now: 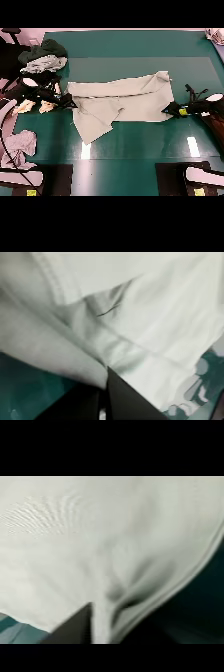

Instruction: Fold the shirts.

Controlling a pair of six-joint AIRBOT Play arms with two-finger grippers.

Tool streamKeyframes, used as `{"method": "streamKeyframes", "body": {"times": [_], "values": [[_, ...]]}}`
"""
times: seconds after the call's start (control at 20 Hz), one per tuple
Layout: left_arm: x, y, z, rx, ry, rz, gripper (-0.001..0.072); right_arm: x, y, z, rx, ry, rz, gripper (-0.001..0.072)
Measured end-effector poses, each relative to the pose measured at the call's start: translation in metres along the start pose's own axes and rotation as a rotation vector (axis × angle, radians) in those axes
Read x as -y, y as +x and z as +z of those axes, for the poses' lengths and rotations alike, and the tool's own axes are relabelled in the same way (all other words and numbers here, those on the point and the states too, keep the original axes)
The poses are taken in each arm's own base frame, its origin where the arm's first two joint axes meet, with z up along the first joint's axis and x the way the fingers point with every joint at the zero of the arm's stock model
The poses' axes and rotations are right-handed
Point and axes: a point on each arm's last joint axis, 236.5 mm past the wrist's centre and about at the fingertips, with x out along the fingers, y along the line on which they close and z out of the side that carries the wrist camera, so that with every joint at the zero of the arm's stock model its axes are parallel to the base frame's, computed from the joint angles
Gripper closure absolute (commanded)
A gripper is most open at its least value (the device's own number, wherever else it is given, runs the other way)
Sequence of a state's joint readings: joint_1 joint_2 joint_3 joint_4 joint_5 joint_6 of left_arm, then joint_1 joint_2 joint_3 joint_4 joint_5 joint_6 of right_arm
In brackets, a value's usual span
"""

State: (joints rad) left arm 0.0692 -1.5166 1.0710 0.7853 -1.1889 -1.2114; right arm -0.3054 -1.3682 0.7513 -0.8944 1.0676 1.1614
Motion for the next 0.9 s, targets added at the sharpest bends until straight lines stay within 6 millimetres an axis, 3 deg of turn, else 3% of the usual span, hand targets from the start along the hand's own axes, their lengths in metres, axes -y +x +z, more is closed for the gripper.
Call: {"method": "streamKeyframes", "body": {"times": [0.1,0.2,0.35,0.5,0.6,0.75,0.9], "values": [[0.009,-0.001,0.002,0.01,-0.028,-0.034,0.0681,-0.009,0.003,-0.002,-0.006,-0.026,0.004,0.0691],[0.023,-0.008,0.002,0.019,-0.037,-0.071,0.0681,-0.016,-0.007,-0.004,0.003,-0.061,0.004,0.0692],[0.062,-0.042,-0.003,0.074,0.006,-0.114,0.0681,-0.043,-0.052,-0.005,0.074,-0.108,0.053,0.0693],[0.116,-0.1,-0.015,0.207,0.069,-0.142,0.0682,-0.087,-0.13,-0.003,0.249,-0.204,0.067,0.0693],[0.157,-0.148,-0.032,0.335,0.104,-0.169,0.0682,-0.134,-0.2,-0.002,0.447,-0.315,0.069,0.0693],[0.222,-0.236,-0.054,0.618,0.157,-0.238,0.0683,-0.207,-0.307,-0.023,0.727,-0.526,0.027,0.0694],[0.299,-0.338,-0.088,0.909,0.275,-0.351,0.0683,-0.279,-0.408,-0.062,0.974,-0.762,-0.059,0.0693]]}}
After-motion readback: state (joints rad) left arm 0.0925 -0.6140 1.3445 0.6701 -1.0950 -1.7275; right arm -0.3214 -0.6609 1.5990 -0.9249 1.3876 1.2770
